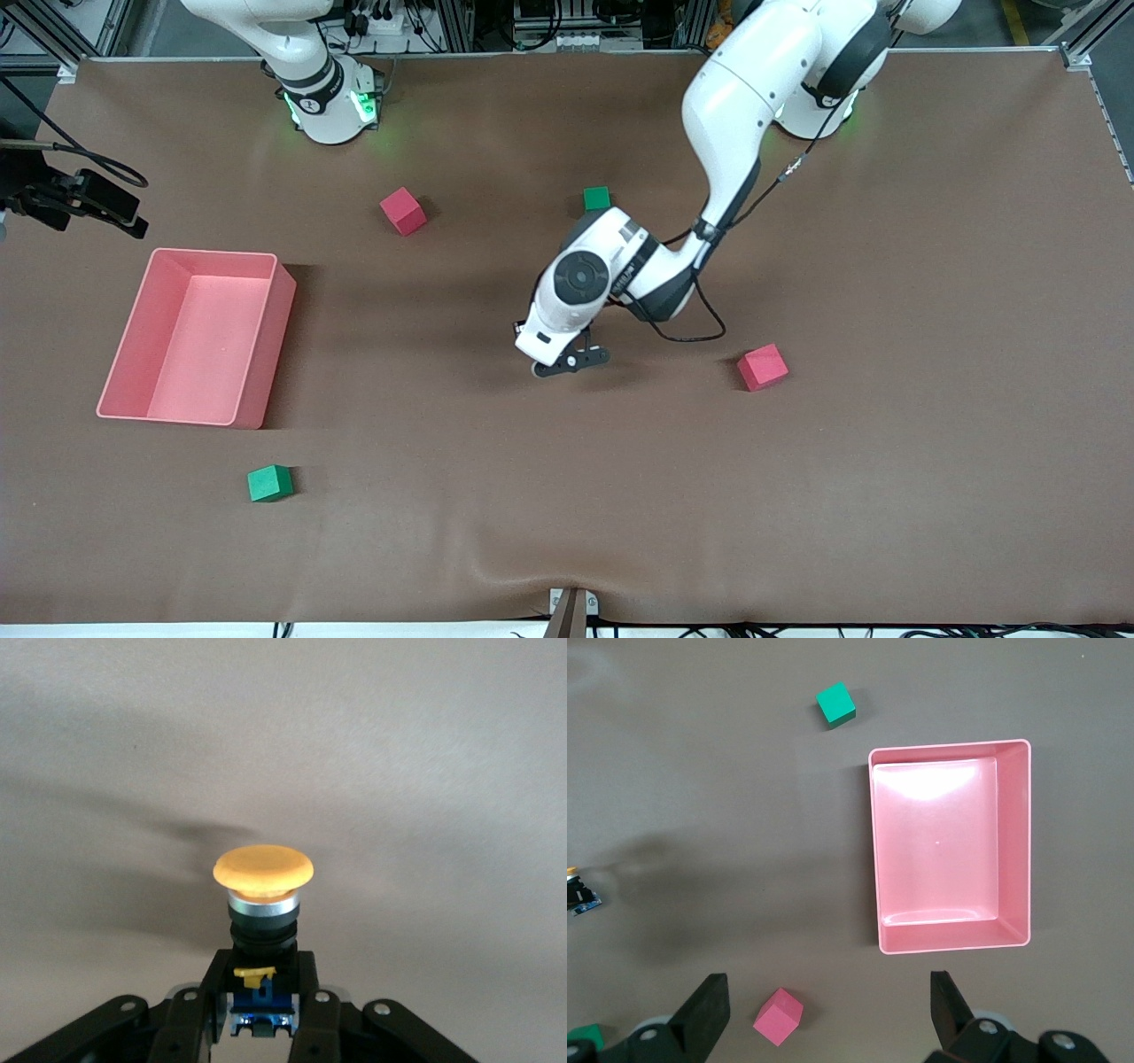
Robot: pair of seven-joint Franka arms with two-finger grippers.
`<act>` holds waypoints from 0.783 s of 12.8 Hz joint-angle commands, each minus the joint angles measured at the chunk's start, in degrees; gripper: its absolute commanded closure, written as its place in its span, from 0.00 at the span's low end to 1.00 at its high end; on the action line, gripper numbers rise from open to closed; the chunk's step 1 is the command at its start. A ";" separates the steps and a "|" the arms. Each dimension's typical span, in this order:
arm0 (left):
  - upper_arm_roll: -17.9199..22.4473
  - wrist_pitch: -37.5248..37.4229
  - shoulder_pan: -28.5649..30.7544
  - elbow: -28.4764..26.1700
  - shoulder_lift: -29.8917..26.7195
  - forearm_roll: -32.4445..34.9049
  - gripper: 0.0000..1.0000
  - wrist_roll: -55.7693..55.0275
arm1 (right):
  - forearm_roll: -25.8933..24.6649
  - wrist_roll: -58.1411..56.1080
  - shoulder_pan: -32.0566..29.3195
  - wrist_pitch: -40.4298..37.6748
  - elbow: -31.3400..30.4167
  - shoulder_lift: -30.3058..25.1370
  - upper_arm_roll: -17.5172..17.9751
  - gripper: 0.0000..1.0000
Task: Place and upright button with both arms
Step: 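Lower the button upright onto the table with the left gripper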
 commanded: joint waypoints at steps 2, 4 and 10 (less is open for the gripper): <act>15.28 2.84 -12.78 -0.66 -1.49 3.80 1.00 -12.15 | 0.89 -0.64 -0.46 -1.19 1.89 0.99 0.31 0.00; 25.05 4.60 -21.41 -0.92 -0.70 5.57 1.00 -16.90 | 0.89 -0.64 -0.37 -1.36 1.89 0.90 0.31 0.00; 28.08 6.80 -24.96 -1.72 0.70 29.45 1.00 -38.86 | 0.89 -0.55 -0.46 -1.45 1.71 0.90 0.31 0.00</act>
